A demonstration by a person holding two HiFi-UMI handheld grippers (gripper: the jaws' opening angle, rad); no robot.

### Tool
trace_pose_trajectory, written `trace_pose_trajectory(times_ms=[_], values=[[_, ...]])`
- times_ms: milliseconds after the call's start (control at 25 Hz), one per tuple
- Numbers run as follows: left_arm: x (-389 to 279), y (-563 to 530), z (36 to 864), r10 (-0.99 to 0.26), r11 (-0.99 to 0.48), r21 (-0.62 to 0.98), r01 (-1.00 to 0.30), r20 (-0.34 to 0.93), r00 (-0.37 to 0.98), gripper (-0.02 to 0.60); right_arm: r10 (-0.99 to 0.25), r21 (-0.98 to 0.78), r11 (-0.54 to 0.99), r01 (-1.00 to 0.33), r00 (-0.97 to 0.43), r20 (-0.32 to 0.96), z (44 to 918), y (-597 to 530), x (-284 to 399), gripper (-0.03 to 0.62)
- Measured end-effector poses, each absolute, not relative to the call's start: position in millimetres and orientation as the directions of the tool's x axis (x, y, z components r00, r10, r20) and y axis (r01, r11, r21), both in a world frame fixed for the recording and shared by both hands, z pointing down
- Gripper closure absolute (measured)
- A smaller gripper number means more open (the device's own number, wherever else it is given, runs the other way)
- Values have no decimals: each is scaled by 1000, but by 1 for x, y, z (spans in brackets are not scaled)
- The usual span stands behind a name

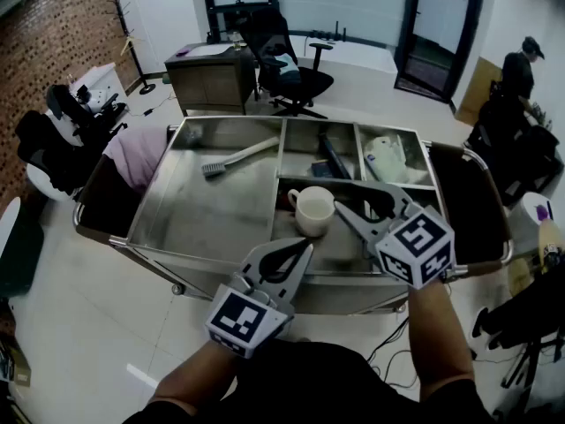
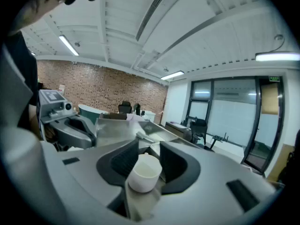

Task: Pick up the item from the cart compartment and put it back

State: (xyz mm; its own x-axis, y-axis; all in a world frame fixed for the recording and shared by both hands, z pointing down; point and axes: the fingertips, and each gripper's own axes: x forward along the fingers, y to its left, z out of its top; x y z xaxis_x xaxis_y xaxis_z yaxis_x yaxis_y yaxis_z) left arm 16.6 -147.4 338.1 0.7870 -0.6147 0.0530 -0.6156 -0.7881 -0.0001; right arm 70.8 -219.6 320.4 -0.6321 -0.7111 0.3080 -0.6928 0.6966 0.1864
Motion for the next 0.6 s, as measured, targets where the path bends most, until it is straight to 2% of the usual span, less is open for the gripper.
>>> trace_pose_trajectory(times_ms=[240,600], values=[[14,-156,339,-627,-779,-1,-627,51,778,581,-635,168,744,-647,-606,479,368,-277,59,437],[10,-159,341,-626,-779,5,-627,62,777,581,-510,145,810,-568,-561,652,408,-314,40,444]])
